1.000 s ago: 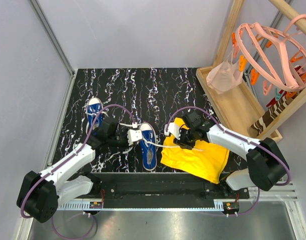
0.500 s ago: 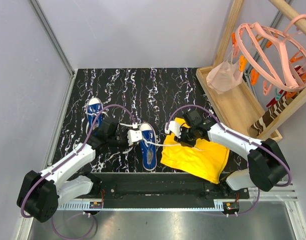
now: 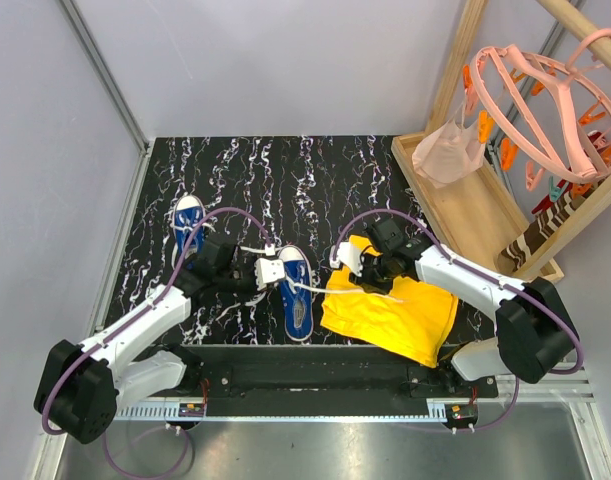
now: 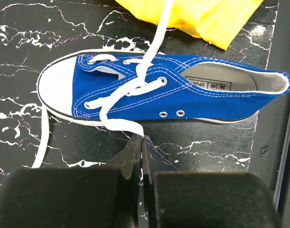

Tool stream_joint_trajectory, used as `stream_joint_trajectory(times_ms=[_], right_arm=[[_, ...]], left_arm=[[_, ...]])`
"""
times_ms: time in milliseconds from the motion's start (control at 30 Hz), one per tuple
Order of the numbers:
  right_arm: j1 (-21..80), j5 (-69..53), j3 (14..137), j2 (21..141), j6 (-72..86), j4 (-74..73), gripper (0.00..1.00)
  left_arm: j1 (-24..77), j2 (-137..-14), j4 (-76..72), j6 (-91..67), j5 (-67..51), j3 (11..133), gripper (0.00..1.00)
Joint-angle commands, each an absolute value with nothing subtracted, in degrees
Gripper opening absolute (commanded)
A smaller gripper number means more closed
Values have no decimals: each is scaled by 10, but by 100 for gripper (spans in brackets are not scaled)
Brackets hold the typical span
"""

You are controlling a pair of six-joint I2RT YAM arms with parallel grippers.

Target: Tie the shoes

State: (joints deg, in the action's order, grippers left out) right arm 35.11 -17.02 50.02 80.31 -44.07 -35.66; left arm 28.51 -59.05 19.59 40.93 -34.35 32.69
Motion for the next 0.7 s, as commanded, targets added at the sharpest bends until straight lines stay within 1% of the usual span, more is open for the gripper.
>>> stream_joint_trajectory(times_ms=[0,300,467,667], right_arm=[[339,-154,490,777,-461,-373,29],[312,-166,471,747,-465,-411,43],[302,-163,455,736,-480,-420,40],[293,-151,447,749,-497,-414,37]], left_arm=[[284,-595,173,418,-367,354,0],[283,-599,175,422,-368,357,0],[283,-603,174,424,-370,359,0],[283,-606,178,429,-370,360,0]])
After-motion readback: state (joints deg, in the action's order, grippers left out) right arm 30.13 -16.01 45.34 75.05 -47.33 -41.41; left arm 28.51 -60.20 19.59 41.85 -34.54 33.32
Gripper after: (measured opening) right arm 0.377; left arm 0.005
